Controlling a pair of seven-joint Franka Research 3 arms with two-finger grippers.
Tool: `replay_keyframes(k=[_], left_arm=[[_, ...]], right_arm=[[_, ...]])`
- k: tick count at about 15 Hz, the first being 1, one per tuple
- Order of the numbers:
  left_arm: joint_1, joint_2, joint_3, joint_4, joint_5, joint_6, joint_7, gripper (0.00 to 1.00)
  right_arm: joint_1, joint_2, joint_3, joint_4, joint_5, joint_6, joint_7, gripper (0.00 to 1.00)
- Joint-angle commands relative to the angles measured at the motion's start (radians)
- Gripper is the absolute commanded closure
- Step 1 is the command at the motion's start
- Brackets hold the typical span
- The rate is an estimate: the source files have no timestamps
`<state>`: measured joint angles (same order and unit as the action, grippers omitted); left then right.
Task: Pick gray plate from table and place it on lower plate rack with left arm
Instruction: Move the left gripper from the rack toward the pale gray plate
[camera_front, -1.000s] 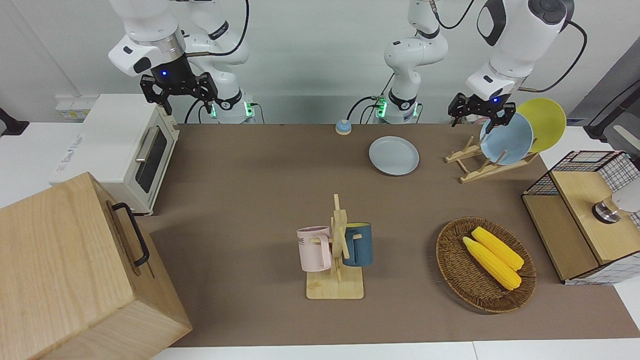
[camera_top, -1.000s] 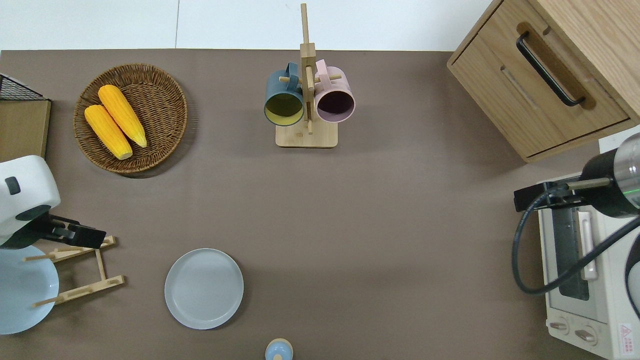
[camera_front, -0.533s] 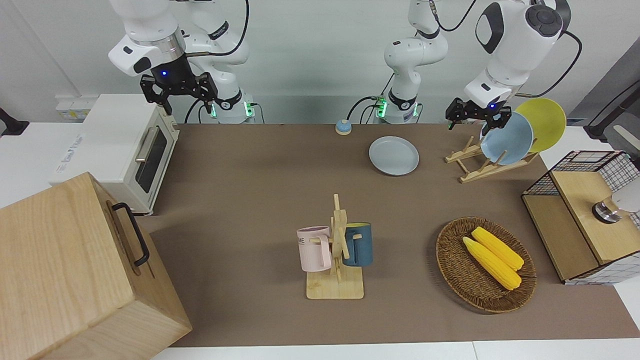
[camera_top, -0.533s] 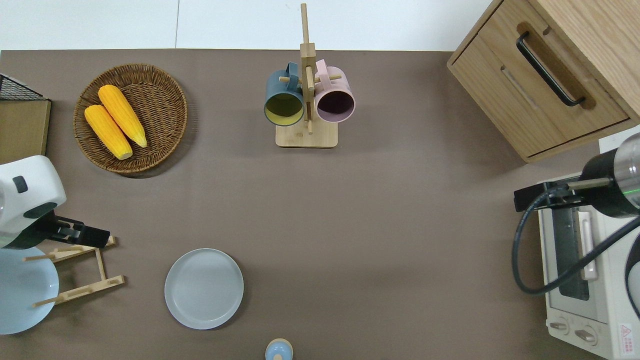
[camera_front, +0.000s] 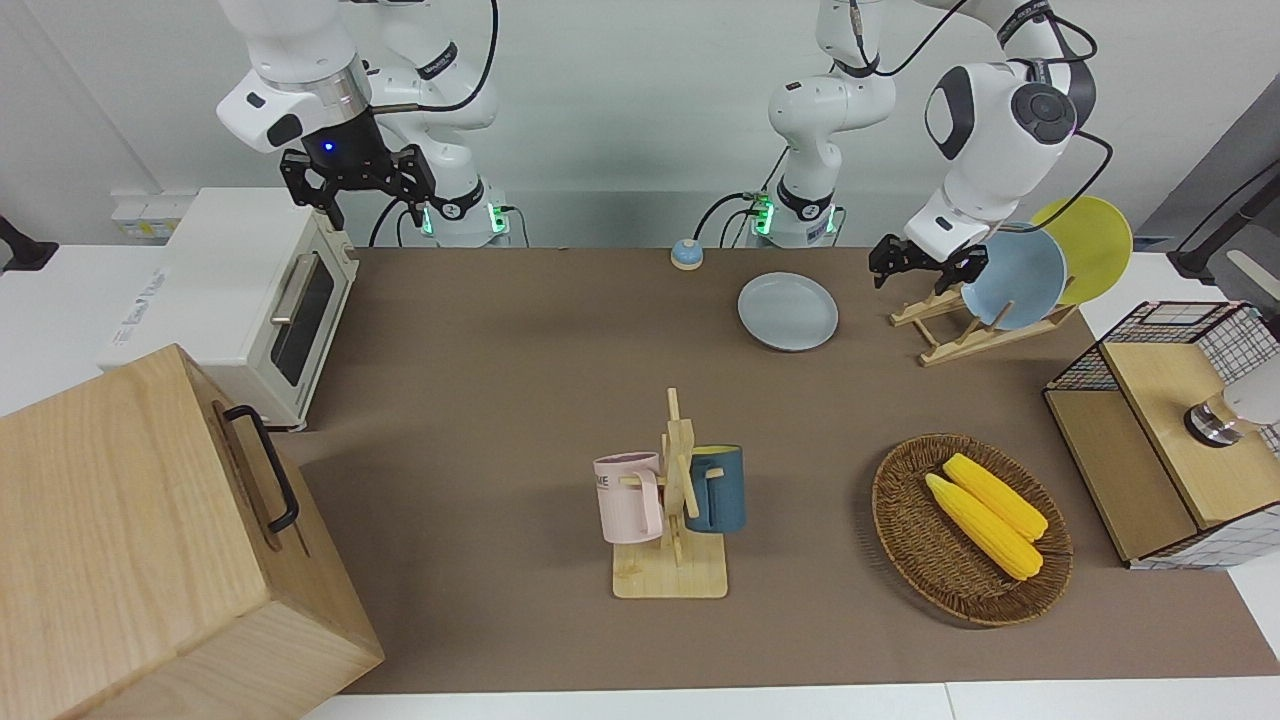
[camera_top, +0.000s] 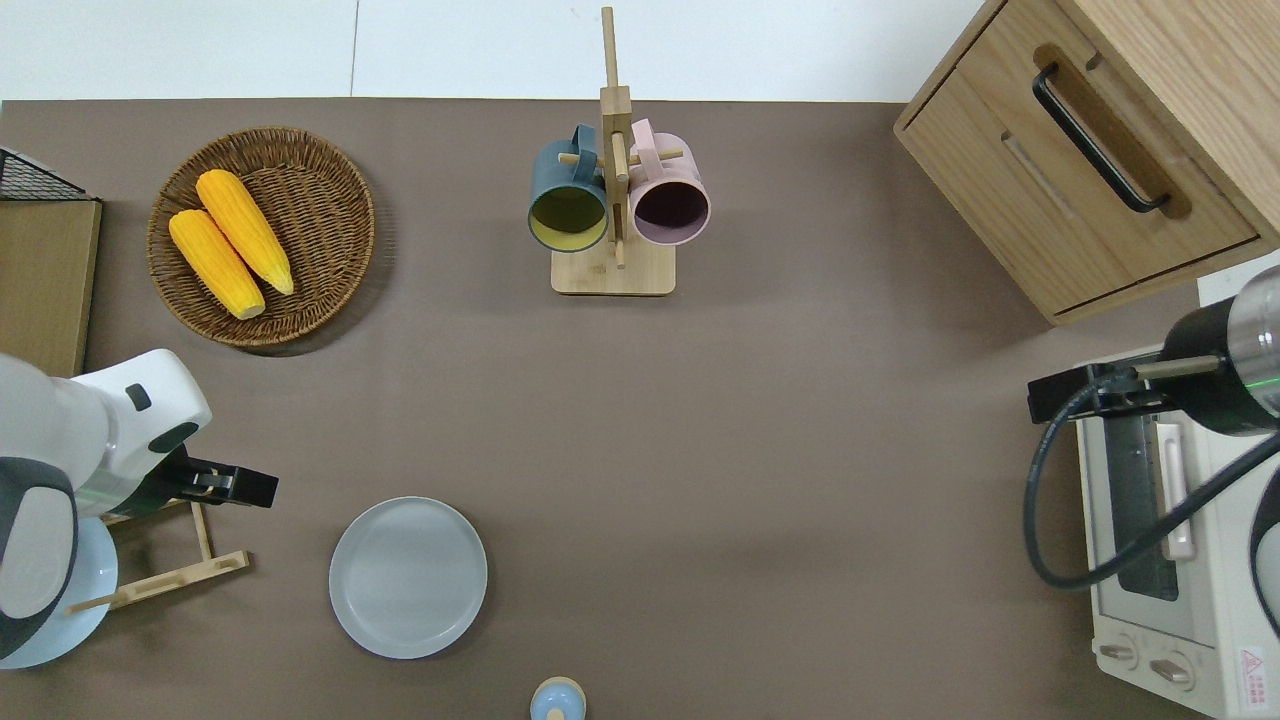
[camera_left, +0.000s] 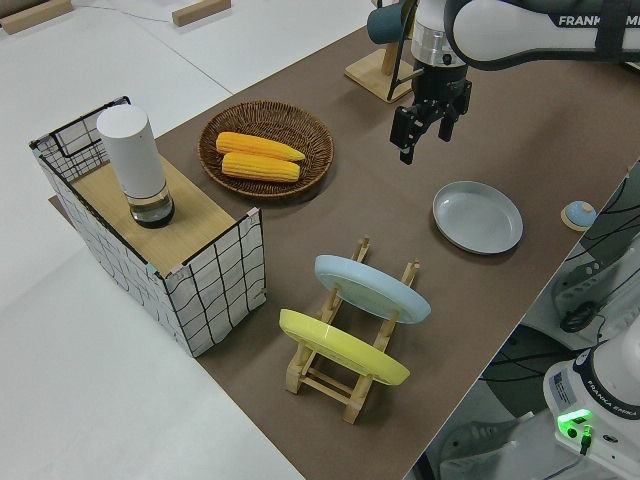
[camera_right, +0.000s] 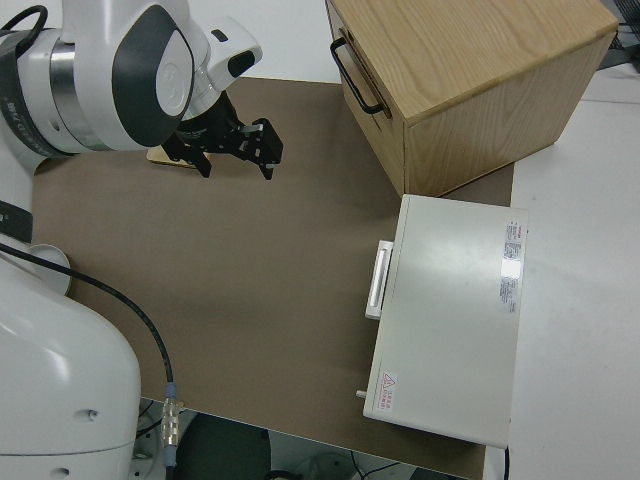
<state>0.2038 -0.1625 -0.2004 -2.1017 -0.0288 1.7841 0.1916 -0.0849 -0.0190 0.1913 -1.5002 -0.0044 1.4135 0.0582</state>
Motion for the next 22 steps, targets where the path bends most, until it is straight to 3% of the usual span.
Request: replay_keyframes(k=[1,8,13,22], left_arm=[[-0.009,-0.109,0.004,-0.173,-0.057,0.112,-0.037,0.0],[-0.015,-0.163,-0.004,-0.328,-0.088,0.176,-0.034,0.0],[-0.076,-0.204,-0.004,-0.457,-0.089,0.285,-0.037,0.0],[-0.113,-0.192,-0.005,-0.534,-0.089,0.376,-0.037,0.0]], right_arm=[[-0.007,-0.002,0.005,0.006,0.007,-0.014,0.0,0.013],[-0.007,-0.002,0.005,0.006,0.007,-0.014,0.0,0.011],[-0.007,-0.002,0.005,0.006,0.007,-0.014,0.0,0.011],[-0.007,-0.002,0.007,0.006,0.007,-0.014,-0.001,0.011]])
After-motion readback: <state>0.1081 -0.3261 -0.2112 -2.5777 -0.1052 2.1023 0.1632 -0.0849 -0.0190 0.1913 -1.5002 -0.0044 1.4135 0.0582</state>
